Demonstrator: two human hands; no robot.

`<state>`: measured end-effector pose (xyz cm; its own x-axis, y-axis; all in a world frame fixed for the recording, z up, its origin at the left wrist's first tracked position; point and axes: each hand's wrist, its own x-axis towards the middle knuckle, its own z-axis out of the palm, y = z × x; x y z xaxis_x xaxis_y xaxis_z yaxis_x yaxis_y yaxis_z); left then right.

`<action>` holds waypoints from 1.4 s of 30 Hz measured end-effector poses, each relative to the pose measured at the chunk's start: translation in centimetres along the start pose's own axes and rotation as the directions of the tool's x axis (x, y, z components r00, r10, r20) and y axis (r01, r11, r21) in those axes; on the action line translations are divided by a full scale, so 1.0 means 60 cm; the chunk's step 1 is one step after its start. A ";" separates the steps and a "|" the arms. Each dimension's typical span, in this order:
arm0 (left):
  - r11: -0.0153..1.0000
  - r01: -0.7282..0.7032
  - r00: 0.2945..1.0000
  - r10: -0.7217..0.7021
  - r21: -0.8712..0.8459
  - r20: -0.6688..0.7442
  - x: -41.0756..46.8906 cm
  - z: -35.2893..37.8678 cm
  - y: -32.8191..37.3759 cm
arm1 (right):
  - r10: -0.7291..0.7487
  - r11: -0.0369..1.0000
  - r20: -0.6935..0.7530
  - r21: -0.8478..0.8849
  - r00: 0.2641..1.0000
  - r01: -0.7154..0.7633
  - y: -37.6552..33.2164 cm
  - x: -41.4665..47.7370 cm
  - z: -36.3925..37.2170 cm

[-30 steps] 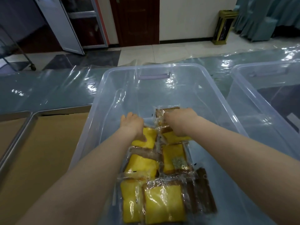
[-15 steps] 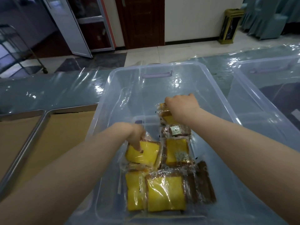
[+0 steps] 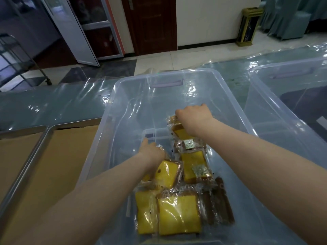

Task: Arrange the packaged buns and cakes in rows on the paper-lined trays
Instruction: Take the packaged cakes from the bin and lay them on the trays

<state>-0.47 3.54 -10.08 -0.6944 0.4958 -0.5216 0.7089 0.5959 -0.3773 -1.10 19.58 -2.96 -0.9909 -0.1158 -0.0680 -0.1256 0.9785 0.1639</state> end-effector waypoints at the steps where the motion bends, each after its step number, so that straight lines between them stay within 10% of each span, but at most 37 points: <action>1: 1.000 0.023 0.998 -0.022 0.021 -0.057 -0.003 -0.005 -0.002 | 0.001 1.000 0.002 0.002 1.000 -0.001 0.001 -0.001 -0.002; 13: 0.896 0.318 0.815 -0.425 -0.309 -0.395 -0.078 -0.084 -0.065 | 0.075 0.992 -0.104 0.110 0.992 -0.063 0.011 -0.006 -0.026; 22: 0.748 0.315 0.735 -0.581 -0.584 -0.349 -0.069 -0.072 -0.109 | 0.174 0.885 0.333 0.360 0.927 -0.296 0.025 -0.005 -0.020; 29: 0.761 0.306 0.764 -0.555 -0.572 -0.329 -0.056 -0.067 -0.101 | -0.113 0.951 0.684 0.284 0.721 -0.120 -0.011 -0.011 0.039; 42: 0.773 0.283 0.776 -0.532 -0.568 -0.338 -0.052 -0.072 -0.098 | -0.151 0.988 0.686 0.092 0.711 0.121 -0.053 -0.035 0.049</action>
<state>-2.97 1.22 -2.94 -0.9581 0.2810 0.0547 0.2812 0.9596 -0.0043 1.50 17.19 -6.21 -0.6533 -0.1131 -0.7486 -0.2399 0.9687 0.0630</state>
